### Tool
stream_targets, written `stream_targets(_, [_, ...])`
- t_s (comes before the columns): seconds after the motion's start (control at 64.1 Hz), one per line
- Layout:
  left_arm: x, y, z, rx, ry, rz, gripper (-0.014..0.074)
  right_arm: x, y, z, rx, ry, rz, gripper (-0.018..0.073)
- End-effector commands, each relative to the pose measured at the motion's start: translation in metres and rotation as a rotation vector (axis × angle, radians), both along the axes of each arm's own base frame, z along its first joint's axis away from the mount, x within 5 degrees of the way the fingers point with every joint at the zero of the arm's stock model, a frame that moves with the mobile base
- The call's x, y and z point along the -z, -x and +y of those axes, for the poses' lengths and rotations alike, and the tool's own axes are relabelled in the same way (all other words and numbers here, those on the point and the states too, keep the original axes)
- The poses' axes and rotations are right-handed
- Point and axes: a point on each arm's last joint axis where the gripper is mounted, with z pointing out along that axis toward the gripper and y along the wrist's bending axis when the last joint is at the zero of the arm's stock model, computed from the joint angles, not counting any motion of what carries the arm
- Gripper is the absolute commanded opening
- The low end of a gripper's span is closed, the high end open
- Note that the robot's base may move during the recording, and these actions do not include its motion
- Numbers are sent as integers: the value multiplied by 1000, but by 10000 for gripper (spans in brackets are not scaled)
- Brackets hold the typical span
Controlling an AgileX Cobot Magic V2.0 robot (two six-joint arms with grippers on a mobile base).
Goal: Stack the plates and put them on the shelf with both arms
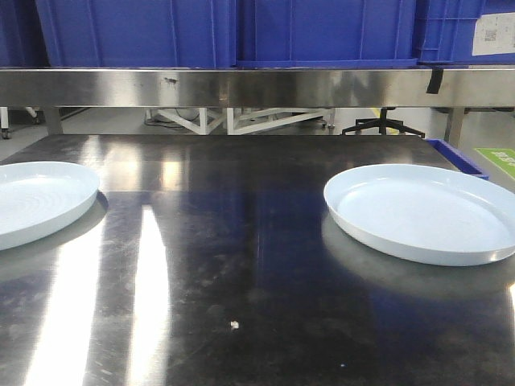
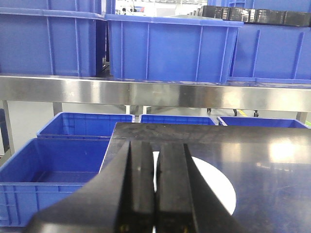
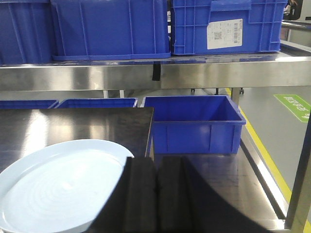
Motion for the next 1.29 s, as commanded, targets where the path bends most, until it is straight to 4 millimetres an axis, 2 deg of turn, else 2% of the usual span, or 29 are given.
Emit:
stream_targets(0.0, [-8, 3, 0, 1, 24, -105, 87, -8, 2, 1, -13, 13, -98, 28])
stream_targets(0.671, [-8, 3, 0, 0, 13, -106, 86, -8, 2, 1, -13, 13, -98, 28])
stream_targets(0.733, [-10, 3, 1, 7, 104, -97, 86, -8, 2, 1, -13, 13, -98, 28])
stream_targets(0.749, [-12, 3, 1, 12, 143, -95, 87, -8, 2, 1, -13, 13, -98, 28])
stream_targets(0.842, [-31, 0, 0, 15, 116, -51, 87, -8, 2, 1, -13, 13, -98, 28])
stream_targets(0.936, [-71, -11, -2, 13, 73, 80, 87, -8, 2, 1, -13, 13, -98, 28])
stream_targets(0.951, [-75, -16, -3, 11, 59, 131, 86, -8, 2, 1, -13, 13, -98, 28])
stream_targets(1.045, [-126, -50, -5, -8, -15, 328, 87, -8, 2, 1, -13, 13, -98, 28])
stream_targets(1.092, [-140, -67, -6, -16, -41, 403, 86, -8, 2, 1, -13, 13, -98, 28])
stream_targets(1.154, [-151, -90, -8, -24, -68, 500, 87, -8, 2, 1, -13, 13, -98, 28])
stream_targets(1.279, [-161, -121, -11, -25, -102, 627, 86, -8, 2, 1, -13, 13, -98, 28])
